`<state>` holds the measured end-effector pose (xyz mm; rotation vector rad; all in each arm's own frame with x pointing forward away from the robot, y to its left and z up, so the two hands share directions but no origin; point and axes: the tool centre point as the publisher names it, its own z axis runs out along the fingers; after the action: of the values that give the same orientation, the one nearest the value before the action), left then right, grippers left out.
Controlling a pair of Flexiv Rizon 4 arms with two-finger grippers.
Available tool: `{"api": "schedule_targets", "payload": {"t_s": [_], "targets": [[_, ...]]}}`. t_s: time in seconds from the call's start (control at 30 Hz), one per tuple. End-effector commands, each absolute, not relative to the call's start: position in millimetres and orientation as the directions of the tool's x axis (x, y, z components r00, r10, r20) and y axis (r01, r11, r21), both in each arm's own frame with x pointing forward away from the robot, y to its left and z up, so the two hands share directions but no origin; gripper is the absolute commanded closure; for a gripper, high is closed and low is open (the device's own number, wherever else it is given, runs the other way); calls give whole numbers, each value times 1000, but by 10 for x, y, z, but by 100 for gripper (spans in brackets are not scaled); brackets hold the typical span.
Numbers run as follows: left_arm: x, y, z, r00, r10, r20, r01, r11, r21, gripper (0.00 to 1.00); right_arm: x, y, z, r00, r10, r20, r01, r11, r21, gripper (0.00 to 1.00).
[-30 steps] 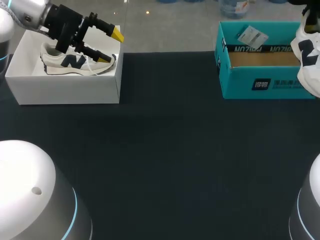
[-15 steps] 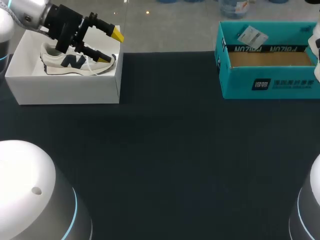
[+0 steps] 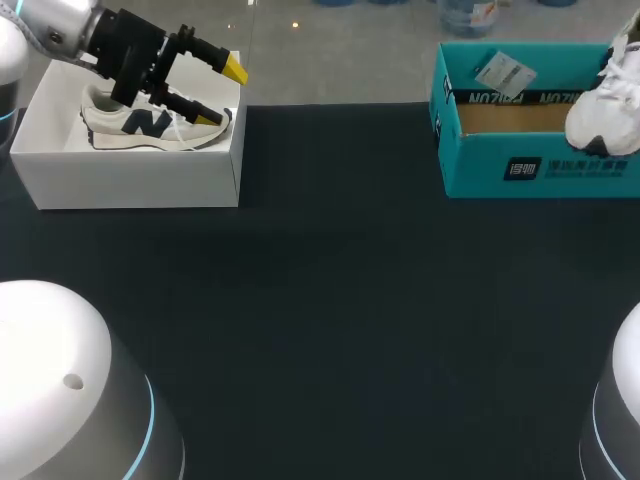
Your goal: Take the shoe out of the shoebox, open the shoe tongue, remove and reinsert the insole, then place the shoe into the shoebox
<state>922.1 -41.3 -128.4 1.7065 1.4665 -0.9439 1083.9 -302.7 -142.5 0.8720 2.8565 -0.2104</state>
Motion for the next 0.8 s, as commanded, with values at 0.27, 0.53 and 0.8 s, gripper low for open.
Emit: {"api": "schedule_targets", "payload": {"t_s": [0.27, 0.53, 0.8], "targets": [[9212, -413, -1284, 100, 494, -864, 991, -126, 43, 0, 10911, -3017, -1468, -112, 963, -246, 990, 131, 59, 100], [9212, -413, -1284, 100, 494, -864, 991, -126, 43, 0, 10911, -3017, -1468, -112, 963, -246, 990, 131, 59, 100], [9212, -413, -1284, 100, 494, -864, 991, -126, 43, 0, 10835, -3066, -1534, 203, 920, -334, 973, -152, 172, 100]]}}
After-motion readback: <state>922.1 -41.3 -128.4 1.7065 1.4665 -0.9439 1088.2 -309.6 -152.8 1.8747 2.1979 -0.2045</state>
